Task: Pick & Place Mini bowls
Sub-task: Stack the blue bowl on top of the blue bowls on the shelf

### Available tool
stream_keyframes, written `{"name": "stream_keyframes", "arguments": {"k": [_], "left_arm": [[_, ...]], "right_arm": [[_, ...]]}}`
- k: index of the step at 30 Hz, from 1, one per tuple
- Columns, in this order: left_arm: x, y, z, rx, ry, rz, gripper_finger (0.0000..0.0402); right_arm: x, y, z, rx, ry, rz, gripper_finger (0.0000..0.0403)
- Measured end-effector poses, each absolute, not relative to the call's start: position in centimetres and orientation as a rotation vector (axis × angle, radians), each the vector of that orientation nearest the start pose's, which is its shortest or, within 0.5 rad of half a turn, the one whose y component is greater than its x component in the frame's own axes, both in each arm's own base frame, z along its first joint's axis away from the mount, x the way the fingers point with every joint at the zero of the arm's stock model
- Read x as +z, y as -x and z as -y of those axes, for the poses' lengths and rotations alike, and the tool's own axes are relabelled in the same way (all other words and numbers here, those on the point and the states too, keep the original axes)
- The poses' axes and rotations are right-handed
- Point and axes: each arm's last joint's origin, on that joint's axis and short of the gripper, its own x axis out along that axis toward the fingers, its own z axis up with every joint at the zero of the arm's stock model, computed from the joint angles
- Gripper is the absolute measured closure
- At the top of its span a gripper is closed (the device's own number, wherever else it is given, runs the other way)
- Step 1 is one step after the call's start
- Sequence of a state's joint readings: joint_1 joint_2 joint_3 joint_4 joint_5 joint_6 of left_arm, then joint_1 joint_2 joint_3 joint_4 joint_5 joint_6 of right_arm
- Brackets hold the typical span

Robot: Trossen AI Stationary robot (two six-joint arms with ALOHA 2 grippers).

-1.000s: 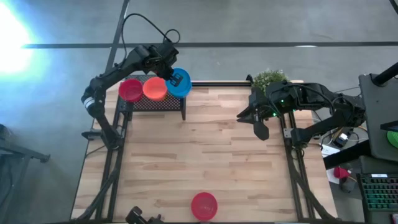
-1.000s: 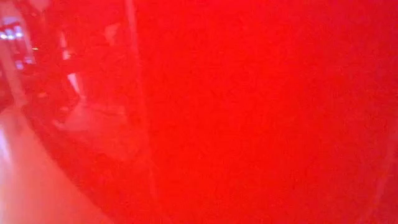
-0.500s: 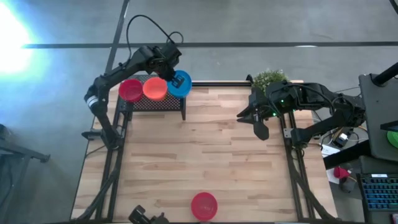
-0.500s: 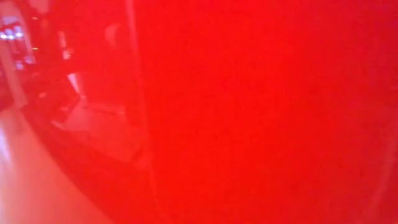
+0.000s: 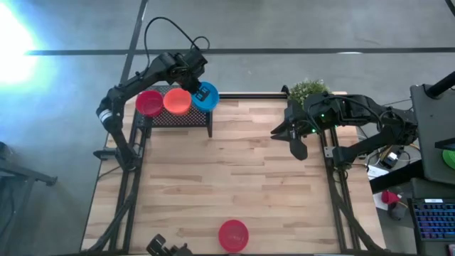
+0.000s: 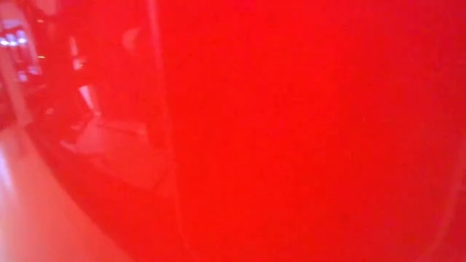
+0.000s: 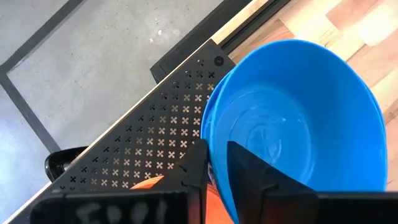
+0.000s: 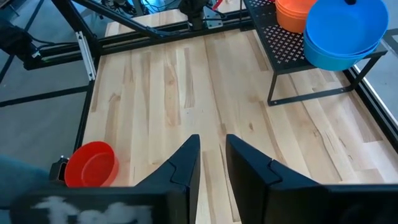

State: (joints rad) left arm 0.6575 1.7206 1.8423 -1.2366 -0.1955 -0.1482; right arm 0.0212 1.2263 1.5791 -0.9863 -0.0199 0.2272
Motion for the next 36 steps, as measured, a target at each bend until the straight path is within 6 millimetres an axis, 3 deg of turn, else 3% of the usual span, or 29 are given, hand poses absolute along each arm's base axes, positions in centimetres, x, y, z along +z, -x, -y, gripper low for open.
{"name": "stream_keyframes", "arguments": {"k": [9,22,25,30,36], "left_arm": [[37.1,-26.2,-20.9,0.837,0.372,-1.068,0.0319],[40.4,-25.7,-20.4,0.843,0.362,-0.977,0.0319],[40.3,-25.7,-20.4,0.841,0.363,-0.989,0.0333],[40.1,-25.9,-20.5,0.836,0.356,-0.99,0.0392],[38.7,-26.0,-20.5,0.836,0.376,-1.04,0.0401]], "right_arm": [[43.6,-21.8,-0.5,-0.033,-0.219,-0.635,0.0327],[43.6,-21.8,-0.5,-0.032,-0.218,-0.636,0.0328],[43.6,-21.8,-0.5,-0.032,-0.216,-0.636,0.0325],[43.6,-21.8,-0.5,-0.036,-0.216,-0.635,0.0325],[43.6,-21.8,-0.5,-0.038,-0.215,-0.635,0.0334]]}}
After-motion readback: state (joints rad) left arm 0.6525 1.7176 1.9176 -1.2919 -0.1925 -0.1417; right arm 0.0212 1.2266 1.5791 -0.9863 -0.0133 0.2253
